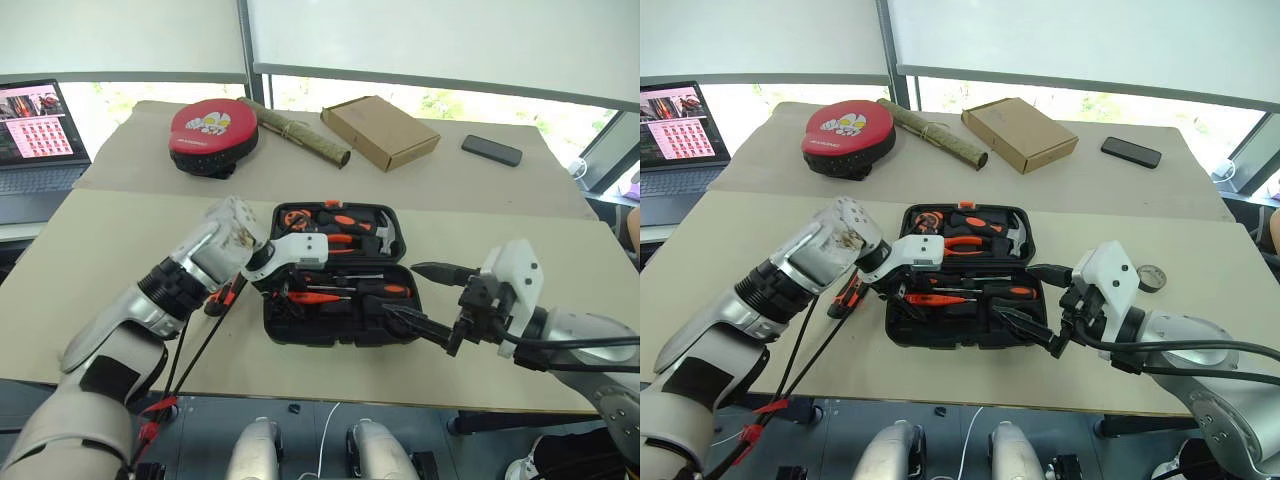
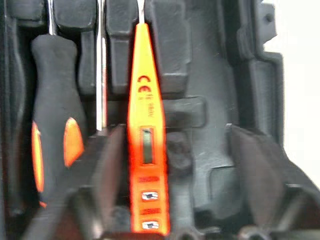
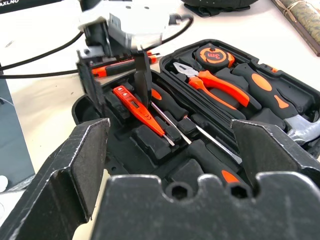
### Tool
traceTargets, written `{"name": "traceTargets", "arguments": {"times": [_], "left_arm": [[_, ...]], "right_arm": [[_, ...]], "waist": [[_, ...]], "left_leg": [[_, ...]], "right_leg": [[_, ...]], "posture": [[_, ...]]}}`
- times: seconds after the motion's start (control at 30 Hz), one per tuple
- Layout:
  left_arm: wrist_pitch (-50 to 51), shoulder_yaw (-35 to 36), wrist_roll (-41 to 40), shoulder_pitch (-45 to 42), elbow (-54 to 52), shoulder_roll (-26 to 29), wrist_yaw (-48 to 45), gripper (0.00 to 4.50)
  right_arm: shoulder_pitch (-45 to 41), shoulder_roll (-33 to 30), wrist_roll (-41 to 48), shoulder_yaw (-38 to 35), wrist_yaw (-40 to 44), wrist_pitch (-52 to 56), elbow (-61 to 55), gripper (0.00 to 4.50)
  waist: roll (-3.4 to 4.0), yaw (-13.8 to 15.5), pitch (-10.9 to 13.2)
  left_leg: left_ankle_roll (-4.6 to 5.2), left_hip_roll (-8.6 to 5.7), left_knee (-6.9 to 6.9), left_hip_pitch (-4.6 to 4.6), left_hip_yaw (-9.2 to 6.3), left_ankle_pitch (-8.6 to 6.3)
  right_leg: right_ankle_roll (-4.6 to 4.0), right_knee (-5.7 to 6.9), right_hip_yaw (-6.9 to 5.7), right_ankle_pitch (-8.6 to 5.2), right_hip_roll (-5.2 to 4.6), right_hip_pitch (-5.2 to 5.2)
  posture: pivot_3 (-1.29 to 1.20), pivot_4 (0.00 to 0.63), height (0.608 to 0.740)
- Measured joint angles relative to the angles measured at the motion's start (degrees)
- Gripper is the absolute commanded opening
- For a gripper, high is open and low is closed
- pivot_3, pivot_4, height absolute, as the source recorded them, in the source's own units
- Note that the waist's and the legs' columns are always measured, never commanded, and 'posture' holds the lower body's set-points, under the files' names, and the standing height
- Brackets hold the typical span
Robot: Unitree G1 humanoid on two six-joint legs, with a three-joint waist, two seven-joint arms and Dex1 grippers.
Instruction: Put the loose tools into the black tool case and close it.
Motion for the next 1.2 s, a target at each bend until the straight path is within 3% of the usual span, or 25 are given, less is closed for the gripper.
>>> {"name": "traceTargets", "arguments": {"times": [0.1,0.13,0.23,0.3,0.47,0.6,1.2], "left_arm": [[0.3,6.5,-3.6,0.5,-1.7,1.4,1.0,3.74],[-0.1,9.0,-5.0,1.5,-2.1,1.3,2.0,3.49],[-5.1,16.1,-8.9,9.1,-2.7,0.7,4.6,2.59],[-10.0,18.4,-10.5,14.9,-2.5,0.0,5.8,1.71],[-21.3,20.3,-10.6,20.8,0.3,-2.9,10.3,0.03],[-26.7,20.9,-10.3,21.2,3.5,-5.3,13.9,0.03],[-36.7,18.7,-8.3,25.2,5.1,-6.5,15.4,0.03]], "right_arm": [[0.1,0.0,0.0,-0.1,0.2,0.0,0.1,4.50],[0.1,0.0,0.0,-0.2,0.2,0.0,0.1,4.50],[0.6,0.0,0.0,-0.4,0.7,0.0,0.2,4.50],[0.8,-0.1,0.0,-0.4,0.9,0.0,0.4,4.50],[-0.1,-0.1,0.0,-0.4,1.2,0.0,2.1,4.50],[-1.2,-0.3,0.0,-0.3,1.4,0.0,2.6,4.50],[-1.0,-0.3,-0.1,-0.1,1.8,0.0,3.6,4.50]], "waist": [[0.01,0.1,0.0],[0.01,0.1,0.0],[0.05,0.2,0.0],[0.05,0.2,0.0],[0.04,0.7,0.0],[0.04,1.1,0.0],[0.06,1.1,0.0]], "left_leg": [[0.00,-0.01,0.01,0.01,0.01,0.00],[0.00,-0.01,0.01,0.01,0.01,0.00],[0.00,-0.01,0.01,0.04,0.02,0.00],[0.00,0.01,0.02,0.03,0.03,0.00],[0.00,-0.04,0.07,0.03,0.07,0.00],[0.00,-0.04,0.06,0.03,0.07,0.00],[0.00,-0.03,0.06,0.05,0.09,0.00]], "right_leg": [[0.01,-0.01,0.00,0.00,-0.03,0.02],[0.01,-0.02,0.00,0.00,-0.04,0.04],[0.01,0.00,-0.01,0.00,-0.06,0.05],[0.00,0.01,-0.02,0.01,-0.05,0.04],[0.02,0.00,-0.02,0.03,-0.09,0.09],[0.04,-0.02,-0.02,0.03,-0.08,0.08],[0.03,-0.02,-0.01,0.03,-0.08,0.12]], "posture": [[0.00,0.150,0.740],[0.00,0.150,0.740],[0.00,0.150,0.740],[0.00,0.150,0.740],[0.00,0.150,0.740],[0.00,0.150,0.740],[0.00,0.150,0.740]]}}
